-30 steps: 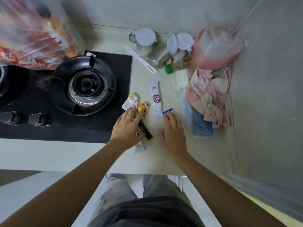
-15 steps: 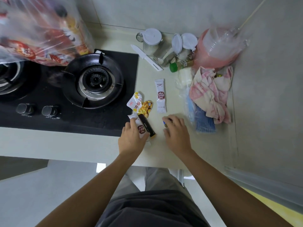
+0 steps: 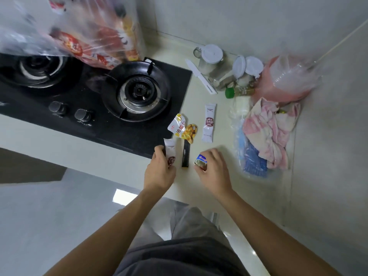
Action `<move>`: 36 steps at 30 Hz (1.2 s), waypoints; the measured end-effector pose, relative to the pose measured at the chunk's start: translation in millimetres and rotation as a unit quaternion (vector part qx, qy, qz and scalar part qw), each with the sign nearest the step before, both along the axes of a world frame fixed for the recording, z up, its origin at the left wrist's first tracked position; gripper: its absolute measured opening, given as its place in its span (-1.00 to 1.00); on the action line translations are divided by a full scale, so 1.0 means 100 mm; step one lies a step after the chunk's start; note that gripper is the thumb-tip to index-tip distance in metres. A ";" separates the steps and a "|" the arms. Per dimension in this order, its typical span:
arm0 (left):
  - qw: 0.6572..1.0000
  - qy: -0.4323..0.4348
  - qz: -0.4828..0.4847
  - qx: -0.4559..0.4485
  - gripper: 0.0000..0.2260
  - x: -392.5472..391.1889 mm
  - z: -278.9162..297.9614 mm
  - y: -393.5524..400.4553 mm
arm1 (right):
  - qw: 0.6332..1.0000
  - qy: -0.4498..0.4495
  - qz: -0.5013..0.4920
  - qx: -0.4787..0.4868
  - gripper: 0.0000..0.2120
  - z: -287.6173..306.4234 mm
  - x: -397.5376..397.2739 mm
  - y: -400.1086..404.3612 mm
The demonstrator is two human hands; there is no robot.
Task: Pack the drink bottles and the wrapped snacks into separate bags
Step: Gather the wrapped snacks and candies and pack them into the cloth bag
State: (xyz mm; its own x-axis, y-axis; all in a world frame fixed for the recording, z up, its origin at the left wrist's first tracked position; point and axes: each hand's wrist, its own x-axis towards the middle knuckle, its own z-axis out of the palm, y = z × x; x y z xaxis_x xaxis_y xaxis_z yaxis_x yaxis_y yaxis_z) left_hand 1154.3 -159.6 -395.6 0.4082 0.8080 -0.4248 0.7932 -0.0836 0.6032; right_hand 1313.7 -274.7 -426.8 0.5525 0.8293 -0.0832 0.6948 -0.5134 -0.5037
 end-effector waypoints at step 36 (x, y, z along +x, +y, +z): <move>0.942 -0.092 0.284 0.152 -0.98 -6.14 0.87 2.70 | 0.941 0.045 0.326 0.075 -0.67 0.87 -5.65 4.11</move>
